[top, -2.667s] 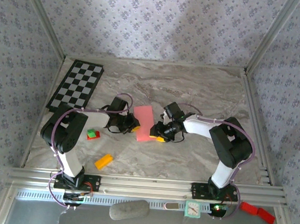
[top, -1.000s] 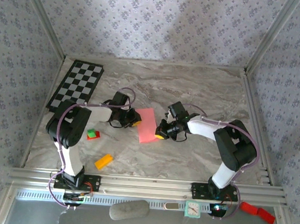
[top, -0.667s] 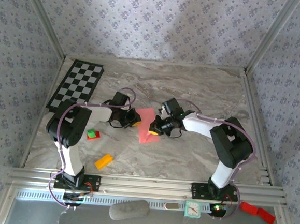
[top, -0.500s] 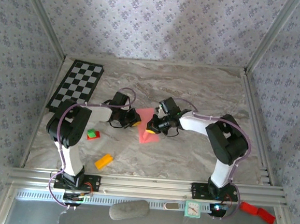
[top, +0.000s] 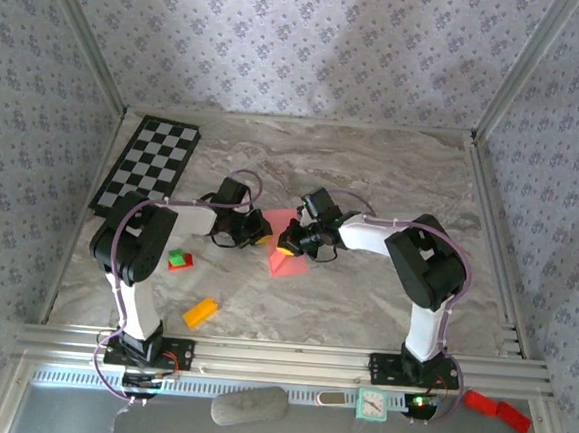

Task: Fold a paper plane with a square sheet of paper (pick it up from the middle)
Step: Fold the triangle a second time at the center of the table.

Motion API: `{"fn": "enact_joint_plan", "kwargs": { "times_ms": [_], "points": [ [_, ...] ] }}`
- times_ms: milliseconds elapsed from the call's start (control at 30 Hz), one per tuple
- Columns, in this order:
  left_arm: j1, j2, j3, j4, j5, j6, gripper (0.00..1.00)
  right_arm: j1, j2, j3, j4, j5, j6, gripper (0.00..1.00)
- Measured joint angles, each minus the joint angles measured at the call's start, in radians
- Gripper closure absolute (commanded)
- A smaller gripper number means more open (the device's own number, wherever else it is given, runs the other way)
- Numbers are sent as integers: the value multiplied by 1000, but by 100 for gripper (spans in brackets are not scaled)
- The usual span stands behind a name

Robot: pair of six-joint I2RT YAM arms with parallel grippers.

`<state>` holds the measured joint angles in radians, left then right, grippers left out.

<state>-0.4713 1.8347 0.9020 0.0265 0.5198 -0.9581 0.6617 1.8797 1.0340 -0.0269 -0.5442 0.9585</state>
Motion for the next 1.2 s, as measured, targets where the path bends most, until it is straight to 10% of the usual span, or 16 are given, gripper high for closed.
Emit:
{"fn": "enact_joint_plan", "kwargs": {
  "times_ms": [1200],
  "points": [
    [0,0,-2,2,0,0,89,9,52,24,9,36,3,100]
  ]
}}
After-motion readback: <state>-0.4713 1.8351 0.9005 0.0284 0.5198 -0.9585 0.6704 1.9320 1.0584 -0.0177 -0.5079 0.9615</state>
